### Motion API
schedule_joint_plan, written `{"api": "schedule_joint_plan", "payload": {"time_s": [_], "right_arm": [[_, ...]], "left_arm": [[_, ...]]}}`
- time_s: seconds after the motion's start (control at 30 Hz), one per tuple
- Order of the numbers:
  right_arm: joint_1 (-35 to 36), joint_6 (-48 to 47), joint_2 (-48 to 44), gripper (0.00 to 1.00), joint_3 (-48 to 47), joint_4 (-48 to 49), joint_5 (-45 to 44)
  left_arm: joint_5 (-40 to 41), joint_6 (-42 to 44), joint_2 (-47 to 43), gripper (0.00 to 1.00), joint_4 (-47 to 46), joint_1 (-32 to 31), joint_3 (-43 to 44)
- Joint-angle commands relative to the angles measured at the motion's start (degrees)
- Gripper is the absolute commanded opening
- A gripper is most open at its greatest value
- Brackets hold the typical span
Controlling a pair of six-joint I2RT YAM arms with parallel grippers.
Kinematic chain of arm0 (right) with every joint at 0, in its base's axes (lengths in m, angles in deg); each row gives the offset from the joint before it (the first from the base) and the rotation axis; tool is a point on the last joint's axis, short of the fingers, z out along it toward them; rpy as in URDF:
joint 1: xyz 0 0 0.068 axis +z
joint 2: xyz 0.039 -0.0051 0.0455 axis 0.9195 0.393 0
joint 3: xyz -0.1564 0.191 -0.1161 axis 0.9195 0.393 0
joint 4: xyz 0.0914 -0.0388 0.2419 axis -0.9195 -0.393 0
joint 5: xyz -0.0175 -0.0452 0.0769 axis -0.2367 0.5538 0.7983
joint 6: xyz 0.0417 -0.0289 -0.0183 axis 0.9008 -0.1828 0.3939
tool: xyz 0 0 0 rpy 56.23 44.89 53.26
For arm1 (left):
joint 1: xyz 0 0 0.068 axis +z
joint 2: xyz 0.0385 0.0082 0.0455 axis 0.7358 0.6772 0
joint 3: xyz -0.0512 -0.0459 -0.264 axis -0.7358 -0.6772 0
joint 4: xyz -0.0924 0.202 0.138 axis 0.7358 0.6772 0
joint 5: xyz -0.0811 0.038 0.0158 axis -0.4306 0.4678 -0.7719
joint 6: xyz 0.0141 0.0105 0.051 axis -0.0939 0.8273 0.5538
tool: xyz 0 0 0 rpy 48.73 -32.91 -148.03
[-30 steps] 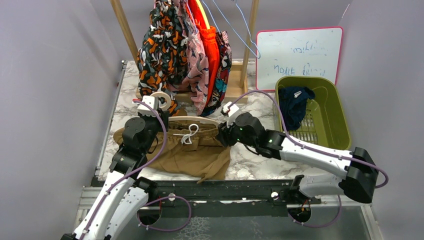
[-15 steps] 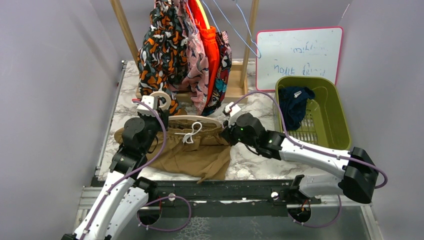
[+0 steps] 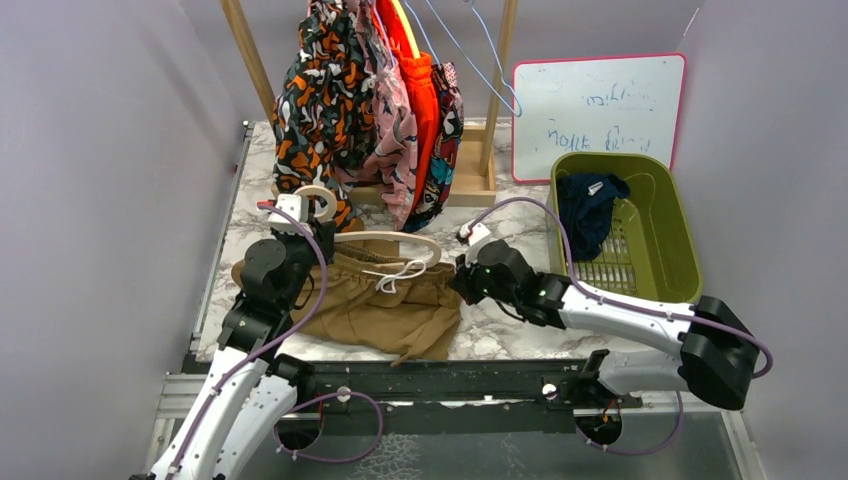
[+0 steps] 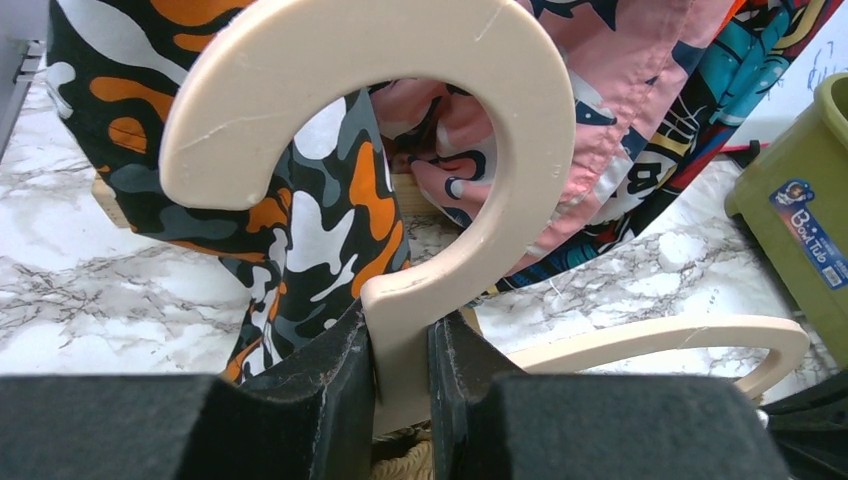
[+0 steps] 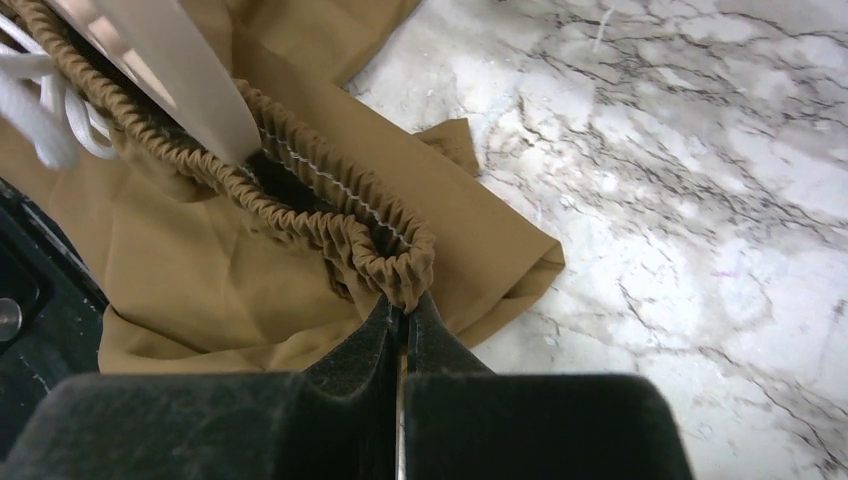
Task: Remove the shorts from the hanger
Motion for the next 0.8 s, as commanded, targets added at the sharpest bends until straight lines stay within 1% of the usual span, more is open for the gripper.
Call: {"api": "schedule_joint_plan", "payload": {"time_s": [0.0,0.07,0.13,0.17,0.3,0.37,0.47,0.53,0.6,0.67,0.77], "right_arm": [[-0.6,1.0,4.7,0.04,-4.0,1.5,6.2],[-0.6,-1.0,5.6,0.11,-5.9,1.5,12.9],[-0.6,-1.3,4.3,0.23,-4.7,3.8,15.4],[-0.6,-1.7,3.1,0.31,-4.1,3.9,14.8],[-0.6,-2.9,-2.1,0.52,-2.8,-0.2,8.0],[-0.6,-4.5,-5.6,0.57,-2.4,-1.9,6.5],[-0.6,-7.0,-9.6,0.60,-2.3,-3.4,2.6],[-0.7,-9.6,-12.0,0.62,-1.8,-1.7,-0.8],[-0.6,-12.7,-13.5,0.66,-1.6,0.9,-2.2],[-0.6,-15.2,-13.7,0.70,-2.1,3.0,-0.2],[-0.6,-18.6,-11.9,0.76,-3.4,3.0,6.2]], "left_arm": [[-3.2,1.3,1.0,0.00,-3.7,0.9,0.4],[-4.6,1.4,1.6,0.00,-3.8,0.9,0.6],[-5.3,1.5,2.0,0.00,-3.9,1.0,0.7],[-5.5,1.5,1.9,0.00,-3.9,0.9,0.6],[-5.9,1.5,1.3,0.00,-4.3,0.9,0.4],[-6.5,1.5,1.3,0.00,-4.4,1.0,0.4],[-8.2,1.6,1.6,0.00,-4.9,1.0,0.3],[-10.8,1.9,2.0,0.00,-5.3,1.0,0.3],[-13.5,2.2,2.3,0.00,-5.3,1.1,0.7],[-15.4,2.2,2.2,0.00,-5.6,1.1,0.7],[-18.6,2.3,1.4,0.00,-7.2,1.1,-0.2]]}}
